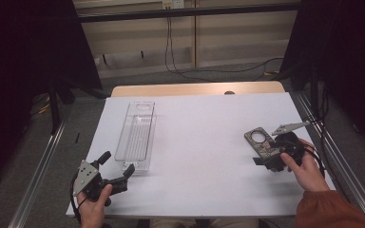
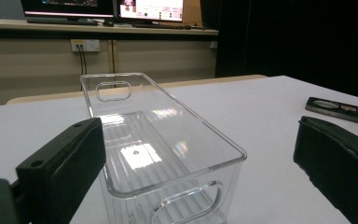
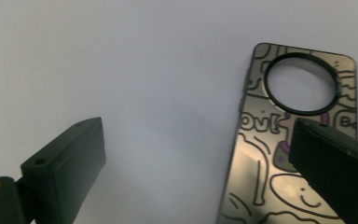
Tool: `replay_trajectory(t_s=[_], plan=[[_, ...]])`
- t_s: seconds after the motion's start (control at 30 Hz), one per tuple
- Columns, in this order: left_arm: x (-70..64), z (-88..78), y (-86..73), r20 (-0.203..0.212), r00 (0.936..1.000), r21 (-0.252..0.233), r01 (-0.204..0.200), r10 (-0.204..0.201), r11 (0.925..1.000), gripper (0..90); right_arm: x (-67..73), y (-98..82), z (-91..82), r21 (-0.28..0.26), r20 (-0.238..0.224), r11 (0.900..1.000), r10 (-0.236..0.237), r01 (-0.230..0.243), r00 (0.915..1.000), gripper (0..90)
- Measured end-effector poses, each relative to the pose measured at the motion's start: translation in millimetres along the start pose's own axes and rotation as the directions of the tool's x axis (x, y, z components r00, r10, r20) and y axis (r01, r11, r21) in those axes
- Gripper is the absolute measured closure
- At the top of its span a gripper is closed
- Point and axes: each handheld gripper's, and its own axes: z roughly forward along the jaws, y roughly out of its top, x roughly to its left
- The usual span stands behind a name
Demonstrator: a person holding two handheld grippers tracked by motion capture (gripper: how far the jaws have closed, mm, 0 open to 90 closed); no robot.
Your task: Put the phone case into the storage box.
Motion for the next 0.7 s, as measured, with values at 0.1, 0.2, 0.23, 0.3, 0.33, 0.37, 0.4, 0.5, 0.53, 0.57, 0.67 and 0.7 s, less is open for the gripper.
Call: replay_trajectory(t_s=[0.1, 0.2, 0.23, 0.3, 0.33, 0.37, 0.4, 0.5, 0.53, 0.57, 0.67, 0.7], plan=[[0.0, 0.0, -0.5, 0.006, 1.0000, 0.008, -0.002, 0.002, 1.0000, 2.4, -3.4, 2.4, 0.4, 0.006, 0.042, 1.000, -0.001, 0.001, 0.9991, 5.0], [0.3, 0.1, -0.7, 0.004, 1.0000, 0.012, -0.004, 0.004, 0.9999, 2.4, -10.5, 3.9, 0.5, -0.017, 0.046, 1.000, 0.009, -0.008, 0.9989, 4.9], [0.6, 0.2, -0.7, 0.006, 1.0000, 0.013, -0.005, 0.005, 0.9999, 2.4, -14.1, 5.1, 0.7, -0.017, 0.047, 1.000, 0.014, -0.013, 0.9988, 5.0], [0.8, 0.3, -0.6, 0.005, 1.0000, 0.013, -0.003, 0.003, 0.9999, 2.4, -19.0, 6.6, 0.4, 0.009, 0.069, 0.999, 0.045, -0.045, 0.9966, 5.3], [0.9, 0.3, -0.6, 0.006, 1.0000, 0.013, -0.003, 0.003, 0.9999, 2.4, -21.3, 7.9, 0.7, 0.025, 0.064, 0.998, 0.051, -0.053, 0.9967, 5.1], [0.8, 0.2, -0.7, -0.001, 1.0000, 0.014, 0.000, 0.000, 0.9999, 2.4, -23.7, 9.0, 1.0, 0.024, 0.055, 0.998, 0.059, -0.061, 0.9967, 4.8], [0.6, 0.2, -0.8, 0.000, 1.0000, 0.014, 0.002, -0.002, 0.9999, 2.4, -26.0, 10.2, 0.9, 0.025, 0.053, 0.998, 0.061, -0.063, 0.9967, 4.5], [0.7, 0.1, -0.8, 0.001, 1.0000, 0.015, -0.003, 0.003, 0.9999, 2.4, -32.5, 14.3, 1.9, 0.044, 0.053, 0.997, 0.054, -0.056, 0.9972, 4.4], [0.3, 0.0, -0.9, -0.001, 1.0000, 0.013, -0.001, 0.001, 0.9999, 2.4, -34.1, 14.9, 3.1, 0.052, 0.061, 0.997, 0.058, -0.062, 0.9964, 4.3], [0.4, -0.1, -0.9, -0.002, 1.0000, 0.013, 0.000, 0.000, 0.9999, 2.4, -37.2, 15.6, 4.5, 0.078, 0.074, 0.994, 0.069, -0.074, 0.9949, 3.7], [1.5, -0.5, -1.4, 0.000, 1.0000, 0.015, 0.001, -0.001, 0.9999, 2.4, -47.4, 15.4, 10.5, 0.112, 0.070, 0.989, 0.094, -0.101, 0.9931, 4.6], [1.8, -0.5, -1.5, 0.006, 1.0000, 0.015, 0.002, -0.003, 0.9999, 2.4, -52.1, 15.1, 14.5, 0.117, 0.067, 0.987, 0.100, -0.107, 0.9927, 3.9]])
